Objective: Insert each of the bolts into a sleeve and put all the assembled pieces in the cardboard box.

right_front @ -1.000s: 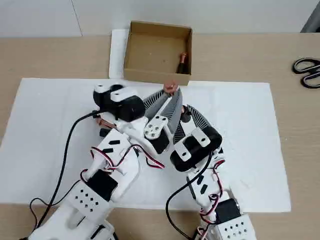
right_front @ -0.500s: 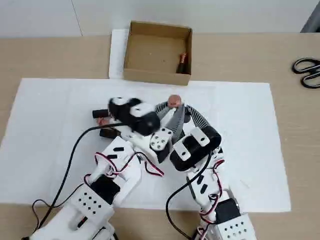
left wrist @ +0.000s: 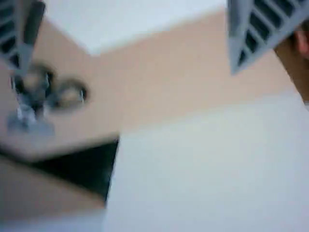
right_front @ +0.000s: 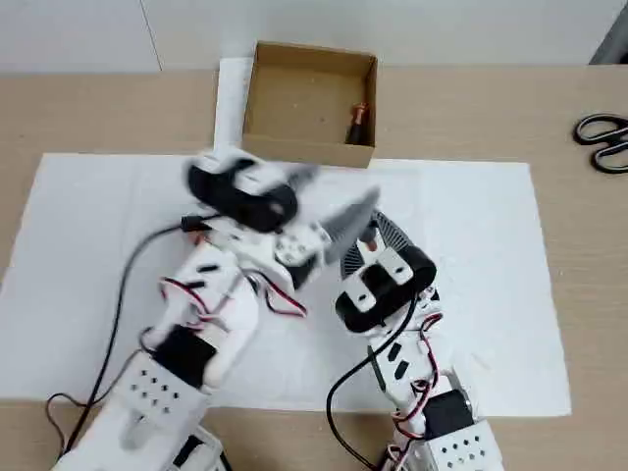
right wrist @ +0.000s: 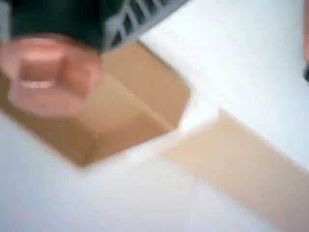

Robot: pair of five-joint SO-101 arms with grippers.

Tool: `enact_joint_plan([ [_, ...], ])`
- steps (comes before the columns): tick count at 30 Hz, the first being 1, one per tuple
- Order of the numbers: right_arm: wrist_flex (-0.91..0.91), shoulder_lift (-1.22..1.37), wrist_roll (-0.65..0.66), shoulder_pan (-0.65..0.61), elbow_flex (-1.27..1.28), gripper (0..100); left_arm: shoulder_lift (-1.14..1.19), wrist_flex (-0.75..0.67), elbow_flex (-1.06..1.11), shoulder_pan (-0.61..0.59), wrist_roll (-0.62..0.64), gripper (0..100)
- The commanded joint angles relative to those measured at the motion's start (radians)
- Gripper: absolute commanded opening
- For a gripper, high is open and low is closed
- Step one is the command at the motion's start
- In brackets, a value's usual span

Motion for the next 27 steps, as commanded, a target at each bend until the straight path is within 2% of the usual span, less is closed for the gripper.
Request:
enact_joint_plan([
  [1,0.107,-0.012,-0.006,0.001,-0.032,0.5,-0.023,0.005,-0.139,-0.009,0.003,20],
  [5,0.260,-0.010,-0.006,0.039,-0.077,0.4,-0.055,0.005,-0.088,-0.017,-0.002,0],
  [7,0.338,-0.008,-0.006,0.071,-0.133,0.4,-0.114,0.005,-0.007,-0.048,0.002,3],
  [12,0.449,0.105,-0.006,0.131,-0.339,0.4,-0.288,-0.012,0.266,-0.147,0.002,1],
  [16,0.420,0.390,-0.006,0.136,-0.520,0.3,-0.473,-0.089,0.458,-0.253,0.003,1],
  [22,0.302,0.943,-0.006,0.130,-0.852,0.3,-0.767,-0.081,0.630,-0.416,0.002,1],
  [27,0.239,1.386,-0.006,0.128,-1.249,0.3,-0.884,0.061,0.687,-0.519,-0.002,1],
])
